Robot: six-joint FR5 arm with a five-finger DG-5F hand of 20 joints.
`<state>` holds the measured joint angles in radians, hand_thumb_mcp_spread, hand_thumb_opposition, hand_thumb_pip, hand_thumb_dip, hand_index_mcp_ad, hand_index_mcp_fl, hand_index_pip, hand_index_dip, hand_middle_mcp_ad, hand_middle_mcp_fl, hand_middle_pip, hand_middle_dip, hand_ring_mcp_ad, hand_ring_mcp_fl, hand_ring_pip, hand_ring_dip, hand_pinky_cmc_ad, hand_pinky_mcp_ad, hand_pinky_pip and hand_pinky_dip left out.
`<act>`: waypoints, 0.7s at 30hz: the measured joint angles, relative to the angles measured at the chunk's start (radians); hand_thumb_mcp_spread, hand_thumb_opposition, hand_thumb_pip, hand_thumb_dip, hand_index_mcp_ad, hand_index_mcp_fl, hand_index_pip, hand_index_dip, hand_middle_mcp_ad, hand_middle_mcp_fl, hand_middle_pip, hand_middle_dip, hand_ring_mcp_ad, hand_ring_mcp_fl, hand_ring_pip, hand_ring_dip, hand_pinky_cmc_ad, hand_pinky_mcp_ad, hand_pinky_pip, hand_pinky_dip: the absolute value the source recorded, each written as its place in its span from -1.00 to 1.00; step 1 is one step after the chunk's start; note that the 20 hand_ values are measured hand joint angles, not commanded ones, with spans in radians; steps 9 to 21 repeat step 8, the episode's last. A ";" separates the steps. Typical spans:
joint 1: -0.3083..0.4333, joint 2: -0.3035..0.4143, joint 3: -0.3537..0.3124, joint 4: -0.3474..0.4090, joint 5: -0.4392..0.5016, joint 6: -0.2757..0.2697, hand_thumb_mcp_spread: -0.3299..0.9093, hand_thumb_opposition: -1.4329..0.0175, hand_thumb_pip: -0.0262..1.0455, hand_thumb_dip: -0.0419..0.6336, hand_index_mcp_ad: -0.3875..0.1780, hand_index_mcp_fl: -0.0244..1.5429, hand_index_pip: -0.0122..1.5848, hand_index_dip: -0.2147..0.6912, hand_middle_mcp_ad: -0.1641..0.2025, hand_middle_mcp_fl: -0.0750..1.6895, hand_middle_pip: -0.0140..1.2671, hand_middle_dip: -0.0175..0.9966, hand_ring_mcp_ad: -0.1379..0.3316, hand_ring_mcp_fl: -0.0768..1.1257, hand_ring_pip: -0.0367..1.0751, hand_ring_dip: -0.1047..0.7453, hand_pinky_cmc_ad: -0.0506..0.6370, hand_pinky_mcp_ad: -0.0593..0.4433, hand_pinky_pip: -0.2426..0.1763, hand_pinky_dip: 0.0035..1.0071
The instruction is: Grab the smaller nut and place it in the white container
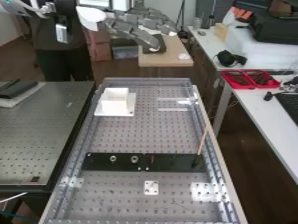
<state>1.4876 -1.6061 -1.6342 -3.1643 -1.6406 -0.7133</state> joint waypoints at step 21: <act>0.000 0.010 -0.003 0.001 0.007 -0.005 -0.16 -0.01 0.21 -0.46 0.03 -0.80 -0.85 0.26 0.22 -0.85 -0.81 -0.49 0.26 -0.86 -0.81 -0.45 0.45 0.53 -0.38 -0.38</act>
